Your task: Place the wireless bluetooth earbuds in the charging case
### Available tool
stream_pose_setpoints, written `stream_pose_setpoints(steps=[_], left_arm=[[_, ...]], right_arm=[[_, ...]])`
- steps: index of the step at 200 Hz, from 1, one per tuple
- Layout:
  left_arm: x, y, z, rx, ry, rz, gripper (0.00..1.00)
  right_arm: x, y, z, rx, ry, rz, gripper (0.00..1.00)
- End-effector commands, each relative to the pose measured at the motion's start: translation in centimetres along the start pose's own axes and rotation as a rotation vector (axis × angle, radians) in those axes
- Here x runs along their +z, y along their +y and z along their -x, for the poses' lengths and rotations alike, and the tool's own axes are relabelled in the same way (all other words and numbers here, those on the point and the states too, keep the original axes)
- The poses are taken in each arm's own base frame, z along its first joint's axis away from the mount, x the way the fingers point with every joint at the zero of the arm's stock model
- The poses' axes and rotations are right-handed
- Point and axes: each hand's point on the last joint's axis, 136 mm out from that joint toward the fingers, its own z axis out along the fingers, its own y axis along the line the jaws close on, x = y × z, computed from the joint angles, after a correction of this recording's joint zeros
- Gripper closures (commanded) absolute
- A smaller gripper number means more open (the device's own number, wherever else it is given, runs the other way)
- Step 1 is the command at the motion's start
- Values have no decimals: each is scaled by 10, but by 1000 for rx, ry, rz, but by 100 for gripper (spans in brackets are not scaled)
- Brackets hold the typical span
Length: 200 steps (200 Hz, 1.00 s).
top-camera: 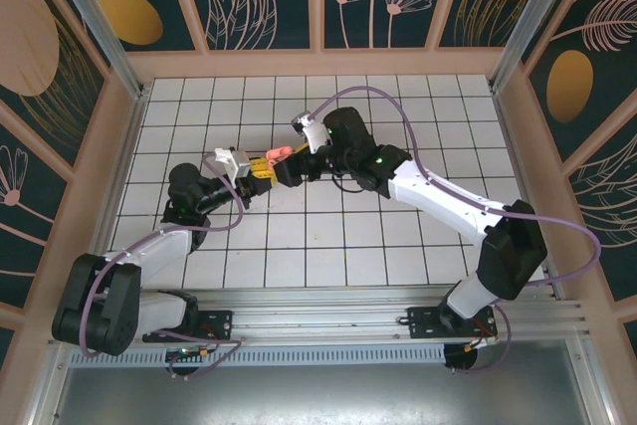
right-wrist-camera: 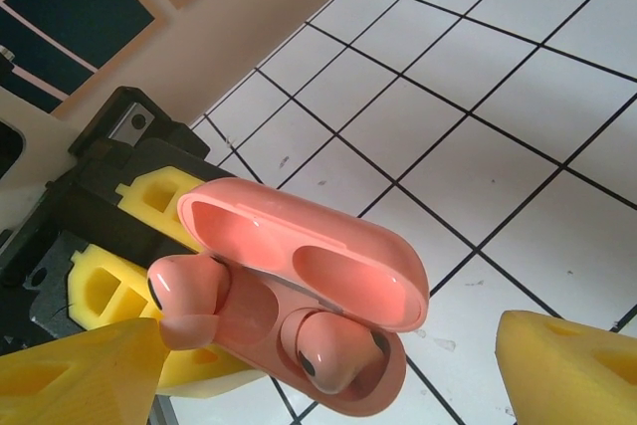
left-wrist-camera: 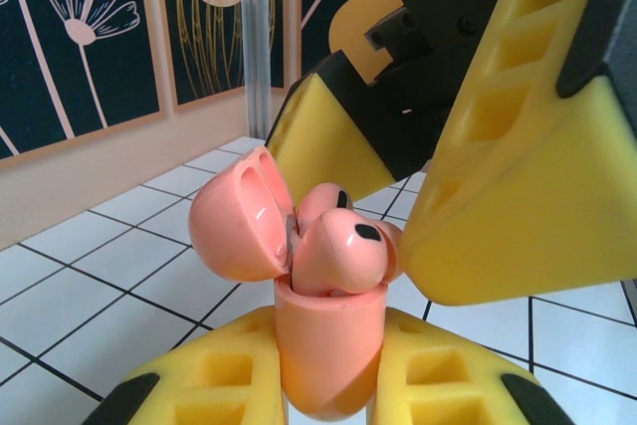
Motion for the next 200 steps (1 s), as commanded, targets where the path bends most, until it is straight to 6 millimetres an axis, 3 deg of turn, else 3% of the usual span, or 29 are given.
stream_pose_setpoints(steps=[1, 101, 160, 200], left_arm=[[2, -2, 16, 54, -34, -13, 93], [2, -3, 18, 54, -39, -19, 93], [2, -3, 18, 56, -41, -21, 94], [2, -12, 21, 61, -52, -69, 94]], right_arm=[[-2, 6, 18, -8, -46, 1, 13], [-14, -13, 18, 57, -82, -28, 13], [-20, 6, 22, 24, -96, 77, 13], [-43, 13, 36, 38, -159, 177, 13]])
